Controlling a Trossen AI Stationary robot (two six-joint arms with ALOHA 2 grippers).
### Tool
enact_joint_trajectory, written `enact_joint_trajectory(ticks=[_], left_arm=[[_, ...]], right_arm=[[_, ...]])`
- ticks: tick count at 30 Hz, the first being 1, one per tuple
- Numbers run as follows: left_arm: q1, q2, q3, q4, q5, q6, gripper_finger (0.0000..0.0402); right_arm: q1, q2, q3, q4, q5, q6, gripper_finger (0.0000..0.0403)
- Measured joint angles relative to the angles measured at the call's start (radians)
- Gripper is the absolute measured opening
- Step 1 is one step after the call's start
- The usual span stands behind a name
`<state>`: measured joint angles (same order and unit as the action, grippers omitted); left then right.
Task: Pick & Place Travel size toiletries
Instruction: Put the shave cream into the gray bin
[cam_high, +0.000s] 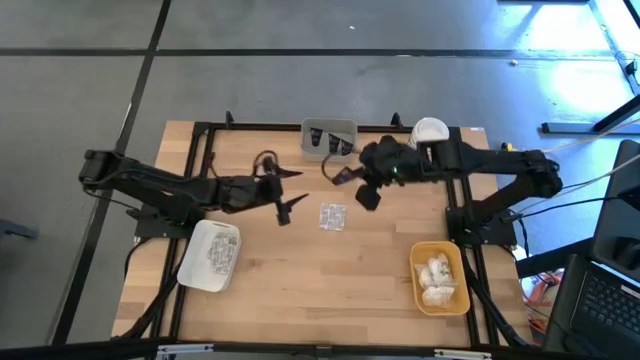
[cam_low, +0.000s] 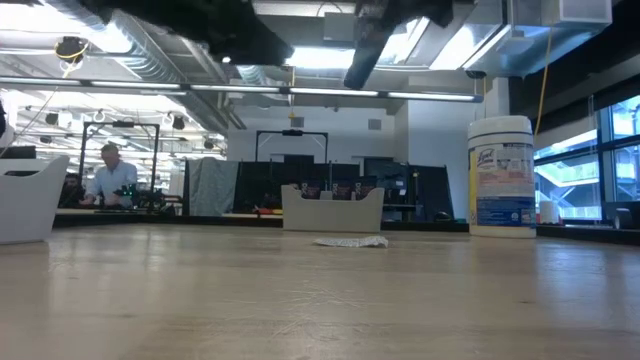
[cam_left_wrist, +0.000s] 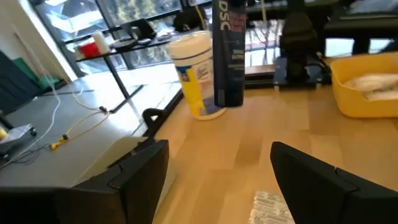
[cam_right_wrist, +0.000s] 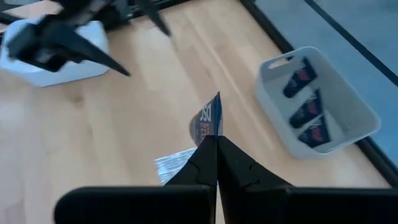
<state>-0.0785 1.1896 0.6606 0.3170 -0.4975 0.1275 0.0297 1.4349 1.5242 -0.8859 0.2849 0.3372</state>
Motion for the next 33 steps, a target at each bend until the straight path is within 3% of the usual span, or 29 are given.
enact_joint_trajectory(ticks=[9,17,22,33], left_arm=[[0.033,-0.163,-0.142,0.050,0.002,-0.018,0.0281],[0.064,-0.209,-0.165,0.070,0.001,0.013,0.0281],[0.066,-0.209,-0.165,0.069,0.001,0.015,0.0281],[0.065,-0.209,-0.165,0.069,0.001,0.009,0.0281]], right_arm=[[-0.256,0.000,0.000,0.014,-0.104,-0.130,0.0000],[-0.437,0.032,0.025,0.037,-0.174,-0.240,0.0000],[-0.523,0.132,0.162,0.012,-0.218,-0.309,0.0000],[-0.627,0.413,0.552,-0.252,-0.225,-0.375,0.0000]])
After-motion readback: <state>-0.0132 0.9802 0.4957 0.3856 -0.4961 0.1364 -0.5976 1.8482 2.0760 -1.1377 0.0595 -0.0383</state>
